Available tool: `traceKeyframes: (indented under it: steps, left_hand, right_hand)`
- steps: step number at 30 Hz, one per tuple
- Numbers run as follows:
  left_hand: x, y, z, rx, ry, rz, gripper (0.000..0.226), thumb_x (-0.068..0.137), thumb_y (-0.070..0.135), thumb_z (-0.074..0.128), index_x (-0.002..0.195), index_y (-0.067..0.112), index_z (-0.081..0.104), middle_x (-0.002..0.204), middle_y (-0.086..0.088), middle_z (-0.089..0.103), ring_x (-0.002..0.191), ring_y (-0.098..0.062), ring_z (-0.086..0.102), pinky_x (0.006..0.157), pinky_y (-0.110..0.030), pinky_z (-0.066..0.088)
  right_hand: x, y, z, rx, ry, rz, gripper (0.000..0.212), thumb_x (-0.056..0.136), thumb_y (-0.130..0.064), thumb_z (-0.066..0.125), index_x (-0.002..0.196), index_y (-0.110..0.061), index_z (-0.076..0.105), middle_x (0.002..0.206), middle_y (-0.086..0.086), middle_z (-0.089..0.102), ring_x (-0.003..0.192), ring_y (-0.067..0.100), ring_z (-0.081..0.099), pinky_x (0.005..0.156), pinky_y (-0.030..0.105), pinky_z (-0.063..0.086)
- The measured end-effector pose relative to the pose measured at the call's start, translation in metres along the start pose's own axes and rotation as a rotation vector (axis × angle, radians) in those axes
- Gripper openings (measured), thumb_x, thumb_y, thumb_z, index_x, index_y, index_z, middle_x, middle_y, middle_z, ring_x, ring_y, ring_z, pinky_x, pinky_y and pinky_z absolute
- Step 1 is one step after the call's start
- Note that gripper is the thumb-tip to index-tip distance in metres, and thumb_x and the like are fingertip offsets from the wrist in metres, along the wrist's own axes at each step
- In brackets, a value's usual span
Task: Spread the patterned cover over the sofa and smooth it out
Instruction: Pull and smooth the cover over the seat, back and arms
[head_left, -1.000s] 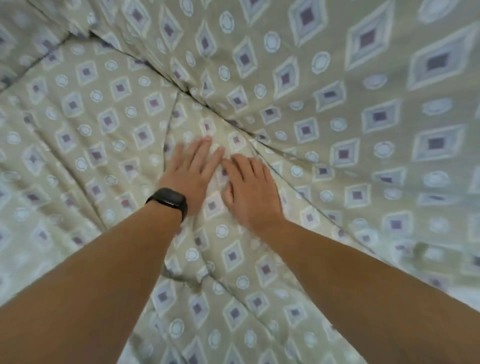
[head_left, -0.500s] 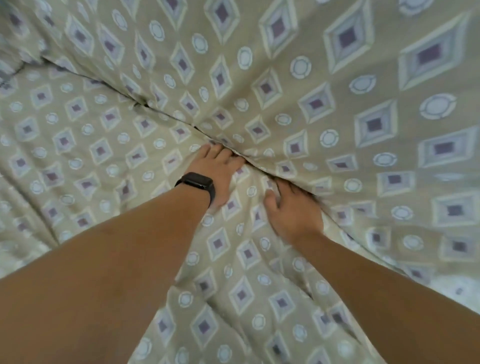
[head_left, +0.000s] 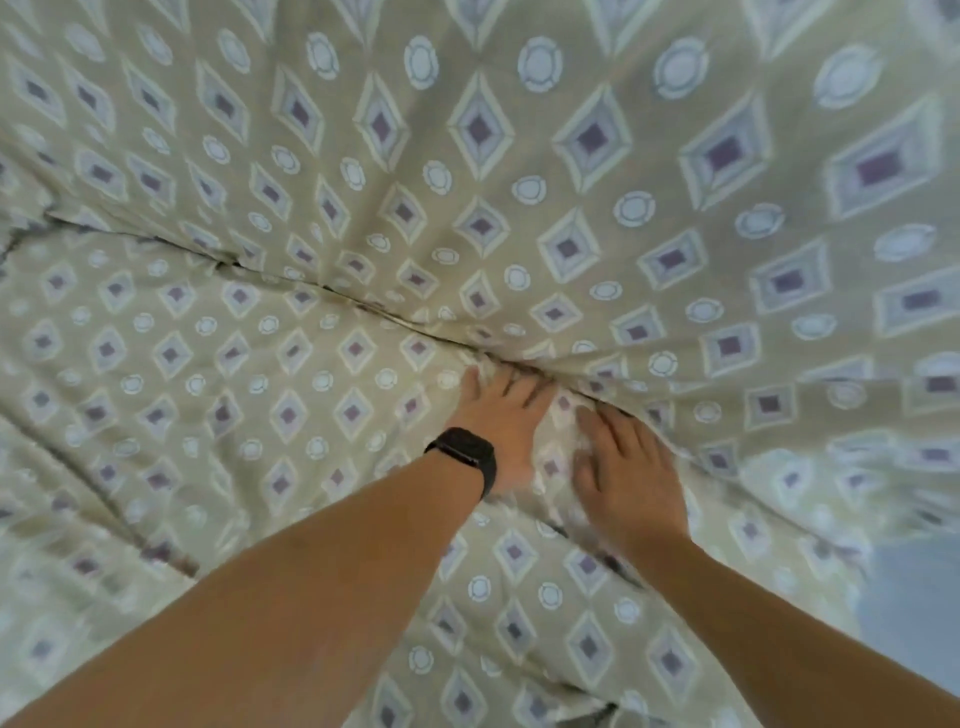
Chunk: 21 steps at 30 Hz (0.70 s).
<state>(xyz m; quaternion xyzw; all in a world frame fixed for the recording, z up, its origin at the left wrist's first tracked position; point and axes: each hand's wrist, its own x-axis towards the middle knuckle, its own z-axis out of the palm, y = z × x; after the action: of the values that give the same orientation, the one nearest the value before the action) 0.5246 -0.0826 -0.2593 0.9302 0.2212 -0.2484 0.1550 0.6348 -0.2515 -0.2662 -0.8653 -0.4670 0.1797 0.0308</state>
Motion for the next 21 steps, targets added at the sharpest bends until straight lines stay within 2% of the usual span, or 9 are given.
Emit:
traceKeyframes:
  steps: [2, 5, 8, 11, 13, 15, 17, 19, 21]
  left_hand:
    - [0.014, 0.012, -0.002, -0.001, 0.031, 0.027, 0.099, 0.079, 0.056, 0.063, 0.162, 0.031, 0.014, 0.167, 0.002, 0.019, 0.154, -0.029, 0.014, 0.125, -0.057, 0.006]
    - [0.040, 0.021, -0.006, -0.051, -0.033, -0.008, 0.097, 0.074, 0.044, 0.070, 0.159, 0.031, 0.025, 0.161, 0.003, 0.032, 0.149, -0.027, 0.027, 0.126, -0.047, 0.012]
    - [0.054, 0.028, -0.015, -0.041, -0.110, -0.070, 0.085, 0.079, 0.042, 0.066, 0.156, 0.027, 0.032, 0.159, 0.000, 0.038, 0.147, -0.028, 0.032, 0.123, -0.048, 0.020]
    - [0.046, 0.044, -0.018, 0.022, -0.098, -0.100, 0.072, 0.084, 0.042, 0.057, 0.150, 0.023, 0.037, 0.153, -0.007, 0.042, 0.142, -0.033, 0.035, 0.120, -0.053, 0.021]
    - [0.031, 0.064, -0.011, 0.059, -0.057, -0.053, 0.078, 0.082, 0.044, 0.058, 0.151, 0.022, 0.029, 0.152, -0.008, 0.035, 0.142, -0.037, 0.030, 0.121, -0.058, 0.014]
    - [0.018, 0.084, -0.004, 0.041, -0.074, 0.057, 0.096, 0.082, 0.042, 0.059, 0.161, 0.023, 0.008, 0.166, -0.007, 0.014, 0.153, -0.038, 0.008, 0.124, -0.059, 0.003]
    - [0.012, 0.098, 0.005, 0.036, -0.085, 0.138, 0.106, 0.084, 0.038, 0.062, 0.163, 0.026, -0.008, 0.171, -0.002, -0.008, 0.156, -0.036, -0.012, 0.125, -0.057, -0.004]
    - [0.018, 0.107, 0.009, 0.043, -0.068, 0.171, 0.110, 0.085, 0.039, 0.065, 0.163, 0.029, -0.012, 0.171, 0.002, -0.014, 0.156, -0.036, -0.016, 0.126, -0.056, -0.007]
    - [0.033, 0.119, 0.011, 0.053, -0.030, 0.188, 0.108, 0.085, 0.044, 0.064, 0.164, 0.028, -0.008, 0.172, 0.002, -0.007, 0.157, -0.034, -0.007, 0.126, -0.053, -0.005]
  right_hand:
    - [0.000, 0.023, 0.003, 0.003, 0.039, 0.058, 0.057, 0.102, -0.043, 0.034, 0.154, -0.021, 0.043, 0.154, 0.004, 0.049, 0.141, 0.024, 0.042, 0.118, 0.045, 0.033]
    - [0.020, 0.037, 0.007, 0.000, -0.030, 0.120, 0.063, 0.099, -0.050, 0.025, 0.151, -0.021, 0.047, 0.150, 0.007, 0.055, 0.136, 0.028, 0.050, 0.115, 0.043, 0.038]
    - [0.055, 0.036, 0.000, 0.045, -0.152, 0.167, 0.051, 0.100, -0.045, 0.024, 0.131, -0.024, 0.059, 0.127, 0.010, 0.069, 0.118, 0.032, 0.061, 0.101, 0.041, 0.047]
    - [0.070, 0.036, -0.009, 0.090, -0.311, 0.141, 0.049, 0.102, -0.037, 0.023, 0.134, -0.021, 0.056, 0.136, 0.011, 0.064, 0.124, 0.033, 0.059, 0.103, 0.042, 0.048]
    - [0.049, 0.042, -0.015, 0.172, -0.175, 0.102, 0.044, 0.103, -0.036, 0.036, 0.137, -0.021, 0.059, 0.135, 0.009, 0.065, 0.123, 0.033, 0.059, 0.105, 0.042, 0.046]
    - [0.013, 0.055, -0.020, 0.174, 0.013, 0.080, 0.043, 0.099, -0.034, 0.040, 0.129, -0.017, 0.065, 0.126, 0.008, 0.067, 0.115, 0.032, 0.061, 0.101, 0.043, 0.048]
    - [-0.025, 0.076, -0.014, 0.112, 0.120, 0.070, 0.044, 0.097, -0.031, 0.040, 0.127, -0.013, 0.066, 0.128, 0.009, 0.065, 0.115, 0.033, 0.060, 0.102, 0.046, 0.048]
    - [-0.047, 0.102, -0.009, 0.049, 0.157, 0.127, 0.045, 0.098, -0.030, 0.043, 0.135, -0.012, 0.061, 0.135, 0.010, 0.061, 0.121, 0.033, 0.056, 0.107, 0.048, 0.045]
    - [-0.049, 0.124, -0.008, 0.040, 0.184, 0.210, 0.048, 0.100, -0.029, 0.043, 0.141, -0.011, 0.057, 0.138, 0.011, 0.060, 0.126, 0.034, 0.053, 0.114, 0.048, 0.039]
